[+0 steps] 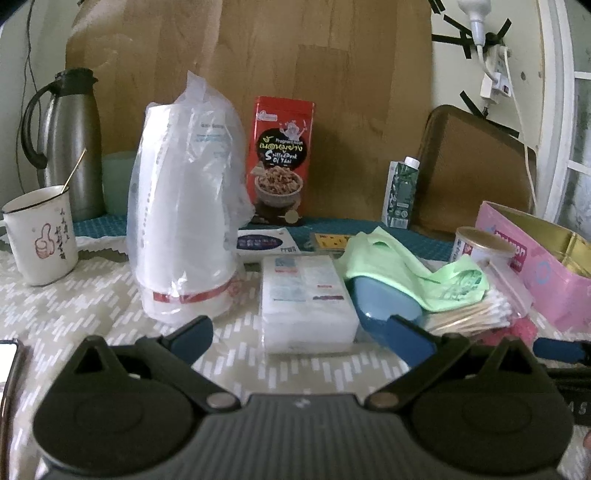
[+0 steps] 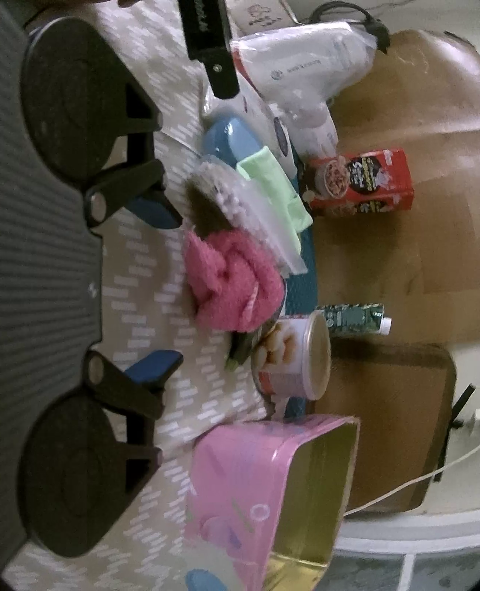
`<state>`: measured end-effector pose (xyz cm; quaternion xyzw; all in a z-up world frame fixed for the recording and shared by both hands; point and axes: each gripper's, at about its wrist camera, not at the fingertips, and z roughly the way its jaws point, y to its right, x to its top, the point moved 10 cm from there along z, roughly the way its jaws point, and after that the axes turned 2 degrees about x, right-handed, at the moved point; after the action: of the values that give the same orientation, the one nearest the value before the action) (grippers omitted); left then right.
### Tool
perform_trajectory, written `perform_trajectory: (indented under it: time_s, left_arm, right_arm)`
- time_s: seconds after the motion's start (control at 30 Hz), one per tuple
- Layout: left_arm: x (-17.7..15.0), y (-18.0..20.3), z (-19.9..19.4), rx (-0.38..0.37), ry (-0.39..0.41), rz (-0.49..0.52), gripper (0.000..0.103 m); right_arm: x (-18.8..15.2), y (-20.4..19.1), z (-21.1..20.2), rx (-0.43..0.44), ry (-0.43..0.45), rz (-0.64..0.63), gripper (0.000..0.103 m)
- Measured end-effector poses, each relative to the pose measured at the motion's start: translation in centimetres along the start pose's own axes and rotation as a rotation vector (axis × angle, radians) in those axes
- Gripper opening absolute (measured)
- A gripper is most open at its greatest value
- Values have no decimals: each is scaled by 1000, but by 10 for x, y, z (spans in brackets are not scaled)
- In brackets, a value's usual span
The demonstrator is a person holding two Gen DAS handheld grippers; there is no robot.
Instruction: Organize soft objects
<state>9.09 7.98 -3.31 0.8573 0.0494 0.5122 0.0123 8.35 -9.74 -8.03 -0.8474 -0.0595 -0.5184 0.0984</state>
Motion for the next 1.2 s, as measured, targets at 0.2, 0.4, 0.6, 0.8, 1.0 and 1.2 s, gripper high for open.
perform_trajectory:
  time_s: [0.2,0.4,0.6,0.8,1.0,1.2]
  left_arm:
    - [-2,-2,5,2,-27,-6,103]
    - [-3,-3,6,0,-35,-15,103]
    - [-3,-14,11,-7,-63,-82,103]
    - [-5,-20,14,-26,-81,-130,103]
    - [-3,-20,12,-26,-65,-132,103]
    - [-1,-24,7,-25,-47,-156,103]
  right_arm:
    - [1,-4,-3,14,12,-35,75]
    - [0,-4,0,38,-5,-28,75]
    - [-1,-6,1,43,-8,-40,75]
    - [0,-11,3,52,-15,-76,75]
    - [6,-26,5,71,7,-152,80]
    - [20,-39,7,92,50,-207,87]
